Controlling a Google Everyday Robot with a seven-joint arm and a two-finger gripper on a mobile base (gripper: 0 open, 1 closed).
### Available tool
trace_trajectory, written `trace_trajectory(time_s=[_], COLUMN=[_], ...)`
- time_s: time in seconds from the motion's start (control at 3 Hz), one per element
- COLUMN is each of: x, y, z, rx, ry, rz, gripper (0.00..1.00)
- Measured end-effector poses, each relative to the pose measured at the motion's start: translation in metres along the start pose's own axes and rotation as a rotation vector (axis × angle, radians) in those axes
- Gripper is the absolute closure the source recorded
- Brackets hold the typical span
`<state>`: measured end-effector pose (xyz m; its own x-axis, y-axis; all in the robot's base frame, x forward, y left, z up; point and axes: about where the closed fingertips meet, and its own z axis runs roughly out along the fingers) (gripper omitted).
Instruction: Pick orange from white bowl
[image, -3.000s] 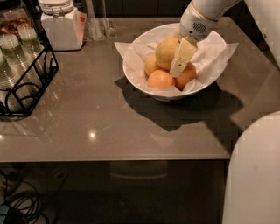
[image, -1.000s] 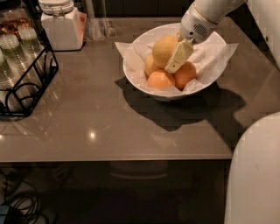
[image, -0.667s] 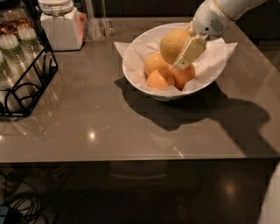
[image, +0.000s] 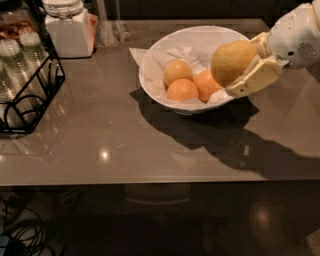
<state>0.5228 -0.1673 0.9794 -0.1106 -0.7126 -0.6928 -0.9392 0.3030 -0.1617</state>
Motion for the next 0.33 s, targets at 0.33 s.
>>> trace_trajectory(time_s=[0.33], x=[0.0169], y=[0.0296], z=[-0.0098], rx=[-0.01], ry=[-0.01], rz=[0.021], gripper=[1.0])
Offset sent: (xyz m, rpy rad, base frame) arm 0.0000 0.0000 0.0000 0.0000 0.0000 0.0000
